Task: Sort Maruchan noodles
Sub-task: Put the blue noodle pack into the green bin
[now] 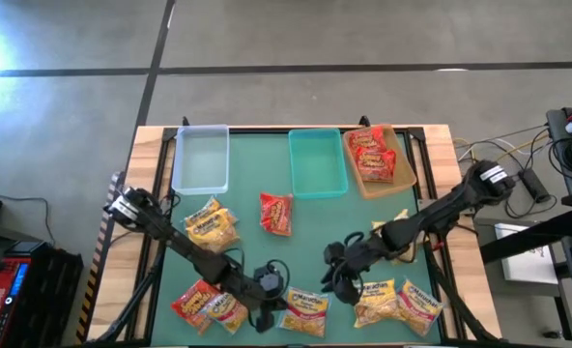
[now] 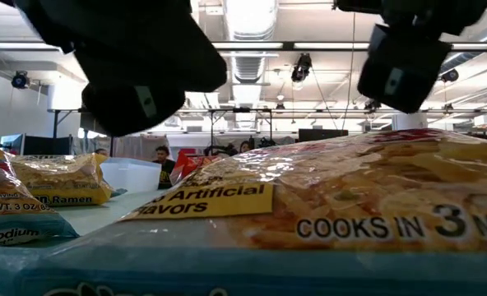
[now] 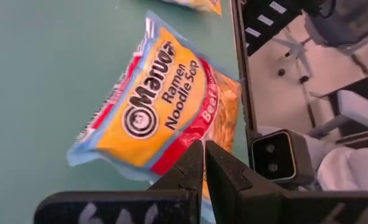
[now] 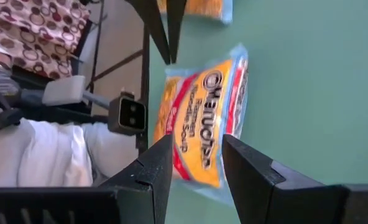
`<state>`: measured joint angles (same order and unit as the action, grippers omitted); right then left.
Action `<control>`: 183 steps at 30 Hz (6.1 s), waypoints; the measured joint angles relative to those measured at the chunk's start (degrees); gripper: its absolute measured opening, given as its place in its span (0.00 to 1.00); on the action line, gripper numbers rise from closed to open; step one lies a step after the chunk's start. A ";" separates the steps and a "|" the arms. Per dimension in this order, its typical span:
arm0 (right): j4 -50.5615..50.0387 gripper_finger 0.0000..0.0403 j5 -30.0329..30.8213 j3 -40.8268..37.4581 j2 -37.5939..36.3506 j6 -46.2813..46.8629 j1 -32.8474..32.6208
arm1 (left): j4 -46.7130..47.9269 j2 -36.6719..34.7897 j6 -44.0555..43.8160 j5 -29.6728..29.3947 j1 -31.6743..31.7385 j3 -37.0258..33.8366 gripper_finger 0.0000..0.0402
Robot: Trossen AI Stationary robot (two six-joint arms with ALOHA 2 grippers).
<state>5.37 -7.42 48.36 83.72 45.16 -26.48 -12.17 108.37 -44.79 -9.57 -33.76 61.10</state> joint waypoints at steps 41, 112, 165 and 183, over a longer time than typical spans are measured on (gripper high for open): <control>8.10 0.32 1.80 4.94 18.49 -1.93 -5.03 | -4.83 6.02 1.11 -0.39 3.16 0.00 0.00; -28.75 0.32 25.27 4.46 -1.33 -25.72 18.16 | 9.78 5.01 -3.46 -6.10 13.50 0.69 0.00; -28.39 0.37 2.63 4.46 -1.54 -22.66 30.11 | 14.71 10.89 -1.26 -14.09 11.91 4.76 0.00; -16.63 0.37 -13.85 -2.61 -1.07 -17.70 33.92 | 14.80 10.92 2.10 -15.11 11.78 4.57 0.00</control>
<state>-11.26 -21.27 45.75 82.65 27.46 7.44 2.63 119.28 -42.70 -24.68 -21.98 65.67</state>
